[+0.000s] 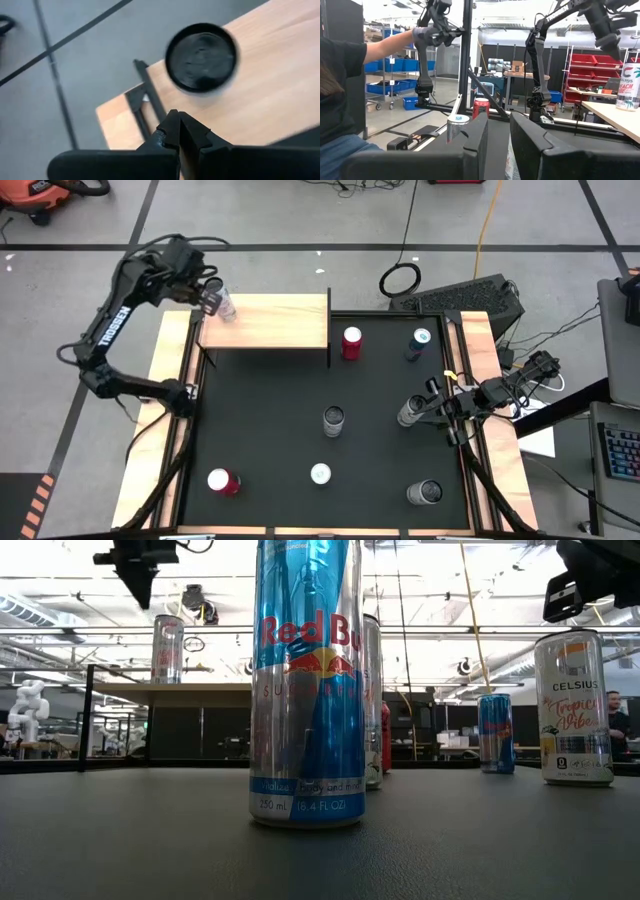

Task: Place canned beverage on shelf
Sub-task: Put the right white yellow soda can on the shelf

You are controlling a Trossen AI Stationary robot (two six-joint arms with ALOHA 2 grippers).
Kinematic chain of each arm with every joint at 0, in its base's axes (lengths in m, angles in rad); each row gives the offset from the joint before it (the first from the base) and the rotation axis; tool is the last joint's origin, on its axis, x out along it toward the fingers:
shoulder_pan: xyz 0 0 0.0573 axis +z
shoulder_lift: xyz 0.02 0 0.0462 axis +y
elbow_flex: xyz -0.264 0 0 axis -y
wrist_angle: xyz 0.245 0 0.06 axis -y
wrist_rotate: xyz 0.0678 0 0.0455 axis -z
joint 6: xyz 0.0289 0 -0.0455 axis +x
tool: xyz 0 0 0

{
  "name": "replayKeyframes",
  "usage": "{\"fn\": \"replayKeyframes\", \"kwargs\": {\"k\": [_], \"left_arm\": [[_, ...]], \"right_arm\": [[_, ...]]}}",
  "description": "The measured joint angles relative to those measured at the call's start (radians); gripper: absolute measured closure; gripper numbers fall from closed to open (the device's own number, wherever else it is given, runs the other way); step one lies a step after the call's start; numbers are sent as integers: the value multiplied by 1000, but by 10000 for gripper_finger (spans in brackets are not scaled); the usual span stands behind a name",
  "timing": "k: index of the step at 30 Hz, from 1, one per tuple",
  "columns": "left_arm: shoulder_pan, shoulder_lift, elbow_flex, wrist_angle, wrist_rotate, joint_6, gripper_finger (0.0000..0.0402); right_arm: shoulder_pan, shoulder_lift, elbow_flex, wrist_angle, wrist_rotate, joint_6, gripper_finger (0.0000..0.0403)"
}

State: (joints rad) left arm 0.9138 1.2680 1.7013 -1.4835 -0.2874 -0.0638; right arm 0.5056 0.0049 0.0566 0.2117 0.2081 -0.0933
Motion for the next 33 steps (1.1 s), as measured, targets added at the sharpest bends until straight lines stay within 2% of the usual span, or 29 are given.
{"fn": "replayKeyframes", "kwargs": {"k": [8, 13, 20, 33], "left_arm": [[-19, -79, 19, 80, 295, -9, 401], [-57, -128, 19, 174, 409, -9, 401], [-157, -194, 19, 251, 475, -9, 401], [-357, -242, 19, 256, 470, -9, 401]], "right_arm": [[0, 0, 0, 42, 0, -33, 335], [0, 0, 0, 81, 0, -2, 335], [0, 0, 0, 101, -2, 130, 335], [0, 0, 0, 228, -1, 160, 335]]}}
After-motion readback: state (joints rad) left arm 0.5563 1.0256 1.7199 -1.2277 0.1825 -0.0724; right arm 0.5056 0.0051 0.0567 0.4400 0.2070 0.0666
